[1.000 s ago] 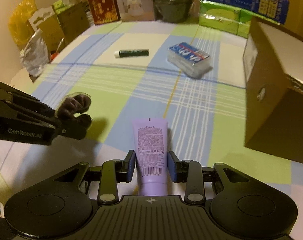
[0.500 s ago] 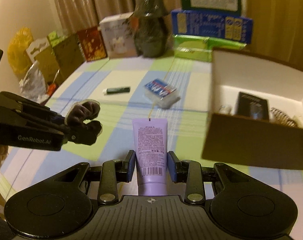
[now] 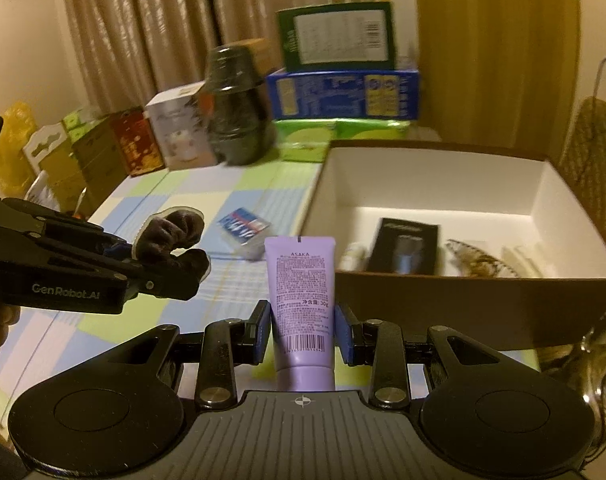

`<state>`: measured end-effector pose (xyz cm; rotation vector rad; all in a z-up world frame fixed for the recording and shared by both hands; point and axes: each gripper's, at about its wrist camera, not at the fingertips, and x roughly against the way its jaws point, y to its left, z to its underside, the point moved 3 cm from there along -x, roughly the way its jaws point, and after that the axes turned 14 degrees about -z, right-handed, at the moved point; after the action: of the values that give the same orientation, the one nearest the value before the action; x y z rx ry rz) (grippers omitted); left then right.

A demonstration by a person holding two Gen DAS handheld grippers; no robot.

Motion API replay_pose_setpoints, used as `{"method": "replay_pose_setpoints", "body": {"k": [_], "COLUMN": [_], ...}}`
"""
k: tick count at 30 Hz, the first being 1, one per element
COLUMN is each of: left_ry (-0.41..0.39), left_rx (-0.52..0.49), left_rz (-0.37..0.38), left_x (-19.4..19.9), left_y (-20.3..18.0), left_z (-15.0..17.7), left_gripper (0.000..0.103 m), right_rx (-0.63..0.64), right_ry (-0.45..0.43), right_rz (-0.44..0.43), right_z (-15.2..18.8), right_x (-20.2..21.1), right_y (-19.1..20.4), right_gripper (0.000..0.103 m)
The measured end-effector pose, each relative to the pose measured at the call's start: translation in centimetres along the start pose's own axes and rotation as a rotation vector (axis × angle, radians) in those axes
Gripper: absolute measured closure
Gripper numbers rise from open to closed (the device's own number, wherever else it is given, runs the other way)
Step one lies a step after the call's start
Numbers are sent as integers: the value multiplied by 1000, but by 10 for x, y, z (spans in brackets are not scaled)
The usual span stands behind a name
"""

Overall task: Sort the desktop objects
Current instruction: 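Carry the scrunchie and purple tube with both tools over the box interior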

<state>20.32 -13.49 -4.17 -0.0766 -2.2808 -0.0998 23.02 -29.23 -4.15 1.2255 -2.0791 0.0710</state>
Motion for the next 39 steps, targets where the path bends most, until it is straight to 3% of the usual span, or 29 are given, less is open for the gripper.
{"method": "replay_pose_setpoints", "body": {"k": [11,18,28,39], "left_ry": [-51,-46,33,110], "left_rx": [-18,-1,22,18], "left_rz": [34,22,-18,-84], "left_x": [-22,-53,-114,-162], "left_y": [-52,-69,-82,-85], "left_z": [-52,-89,-123,-137], "left_gripper": [82,82,82,82], "right_rx": [6,21,6,-24], "right_ry": [-65,-55,51,164], "right_rz": [36,83,123,132], "right_z": [-42,-67,-84,-83], "right_x": [21,7,-32,-69], "right_y": [-70,-124,-193,-244], "right_gripper": [72,72,72,72]}}
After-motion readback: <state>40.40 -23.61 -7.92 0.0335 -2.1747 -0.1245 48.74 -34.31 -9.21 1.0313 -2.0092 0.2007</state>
